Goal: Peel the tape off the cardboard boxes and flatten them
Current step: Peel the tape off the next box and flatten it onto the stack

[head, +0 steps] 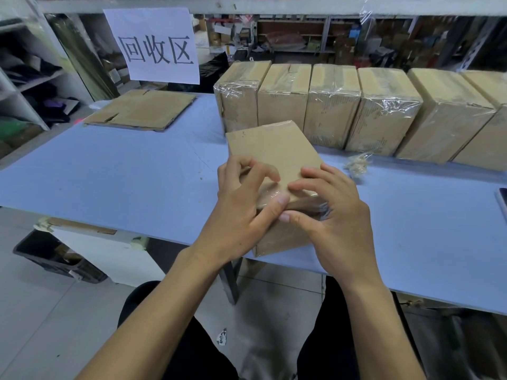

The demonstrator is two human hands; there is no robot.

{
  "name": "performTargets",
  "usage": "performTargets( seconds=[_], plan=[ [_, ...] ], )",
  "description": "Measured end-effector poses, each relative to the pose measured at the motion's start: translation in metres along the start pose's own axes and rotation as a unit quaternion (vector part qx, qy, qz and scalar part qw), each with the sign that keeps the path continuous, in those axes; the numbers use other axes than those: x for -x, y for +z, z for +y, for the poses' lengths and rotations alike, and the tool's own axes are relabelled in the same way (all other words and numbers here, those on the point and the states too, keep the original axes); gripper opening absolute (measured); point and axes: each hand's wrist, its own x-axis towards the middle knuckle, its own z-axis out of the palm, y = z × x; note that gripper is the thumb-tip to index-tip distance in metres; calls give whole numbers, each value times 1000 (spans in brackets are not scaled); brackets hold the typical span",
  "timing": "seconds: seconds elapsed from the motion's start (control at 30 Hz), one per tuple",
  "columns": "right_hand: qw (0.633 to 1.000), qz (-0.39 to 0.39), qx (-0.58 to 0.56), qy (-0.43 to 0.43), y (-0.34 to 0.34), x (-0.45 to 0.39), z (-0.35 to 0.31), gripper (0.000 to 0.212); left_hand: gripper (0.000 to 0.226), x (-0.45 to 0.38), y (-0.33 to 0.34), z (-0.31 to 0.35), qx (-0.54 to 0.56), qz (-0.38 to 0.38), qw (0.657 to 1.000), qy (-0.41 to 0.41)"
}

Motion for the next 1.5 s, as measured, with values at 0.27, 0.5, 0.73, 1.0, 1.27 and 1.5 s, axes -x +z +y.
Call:
performTargets(
  seconds=[0.27, 0.5, 0.73, 1.0, 1.27, 1.5],
  plan=[
    [1000, 0, 20, -9, 0, 0, -2, 39, 18, -4, 11, 1, 30, 63, 997, -12],
    [1000, -2, 29, -4, -1, -1, -4, 41, 22, -8, 14, 5, 13, 86, 996, -10],
    [999, 9, 30, 3, 3, 0, -2, 38, 24, -6, 14, 4, 11, 87, 996, -5],
    [1000, 8, 27, 7, 4, -3, -4, 35, 19, -10, 20, 8, 22, 127, 992, -16],
    [999, -3, 30, 11, 1, -5, -4, 35, 25, -14, 10, 7, -19, 42, 999, -25],
    [999, -13, 40, 6, 0, -5, -3, 39, 20, -16, -31, 2, -61, -38, 996, 53]
  ],
)
